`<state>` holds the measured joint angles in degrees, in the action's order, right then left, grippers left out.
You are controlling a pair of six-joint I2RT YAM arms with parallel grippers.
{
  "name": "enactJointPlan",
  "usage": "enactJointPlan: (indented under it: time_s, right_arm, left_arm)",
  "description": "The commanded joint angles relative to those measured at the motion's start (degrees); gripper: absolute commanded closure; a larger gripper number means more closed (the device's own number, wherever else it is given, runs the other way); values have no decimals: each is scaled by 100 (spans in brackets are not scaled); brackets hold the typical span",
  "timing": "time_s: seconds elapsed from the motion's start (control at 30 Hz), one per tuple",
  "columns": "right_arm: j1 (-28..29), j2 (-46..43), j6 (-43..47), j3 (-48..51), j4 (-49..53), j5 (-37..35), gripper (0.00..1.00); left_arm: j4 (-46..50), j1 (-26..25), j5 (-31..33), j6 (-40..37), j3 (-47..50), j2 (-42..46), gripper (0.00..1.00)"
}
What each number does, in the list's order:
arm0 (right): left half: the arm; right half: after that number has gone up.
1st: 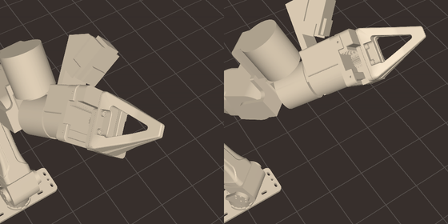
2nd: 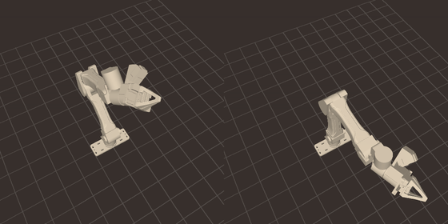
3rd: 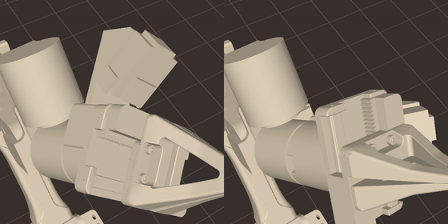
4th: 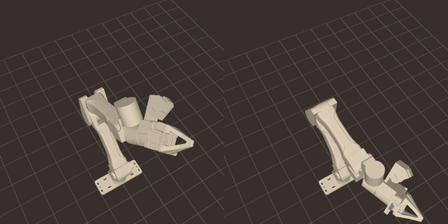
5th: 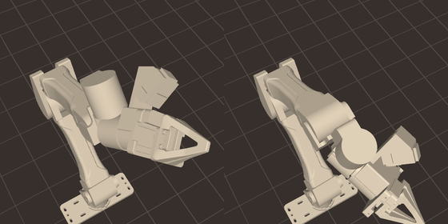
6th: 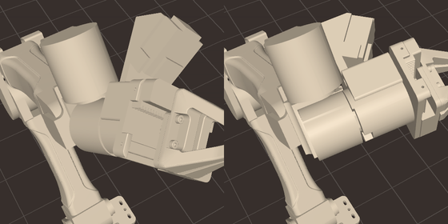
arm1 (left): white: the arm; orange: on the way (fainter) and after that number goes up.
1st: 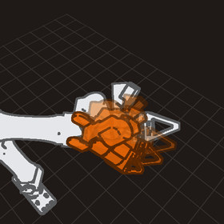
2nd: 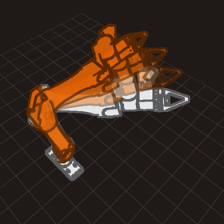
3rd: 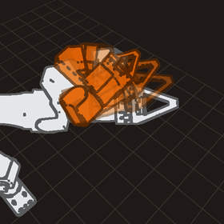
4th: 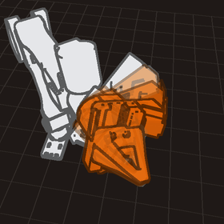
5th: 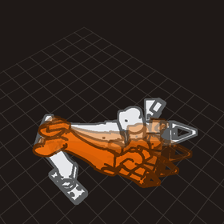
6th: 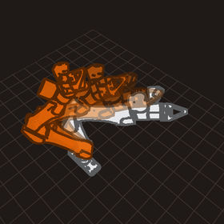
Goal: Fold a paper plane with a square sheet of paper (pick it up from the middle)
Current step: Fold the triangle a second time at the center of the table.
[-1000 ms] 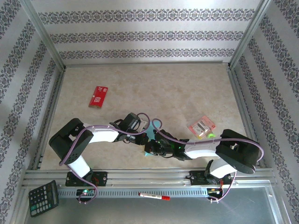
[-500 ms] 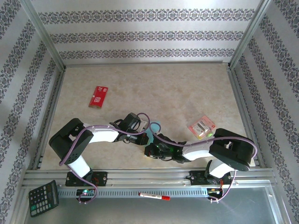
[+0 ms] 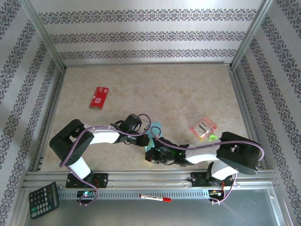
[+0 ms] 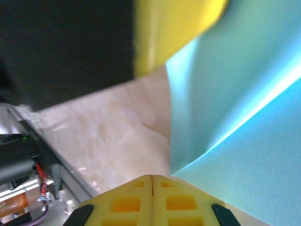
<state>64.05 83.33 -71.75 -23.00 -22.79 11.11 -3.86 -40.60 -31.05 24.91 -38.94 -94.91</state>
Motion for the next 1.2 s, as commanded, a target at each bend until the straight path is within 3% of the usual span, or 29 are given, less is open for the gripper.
enactJointPlan:
  time_s: [0.0, 0.17, 0.3, 0.7, 1.17]
  right_arm:
    - [-439, -578, 255, 97, 202, 46, 100]
    - [-1164, -1044, 471, 189, 503, -42, 100]
    - [-1524, -908, 644, 68, 533, 130, 100]
    - [-1664, -26, 812, -309, 310, 354, 100]
    - [-1808, 197, 861, -250, 402, 418, 100]
  left_arm:
    - [586, 70, 556, -161, 53, -220, 100]
    - [581, 70, 547, -161, 50, -247, 100]
    - [570, 70, 547, -153, 46, -243, 100]
    - [569, 70, 512, -160, 36, -291, 100]
    - [562, 70, 504, -163, 34, -304, 100]
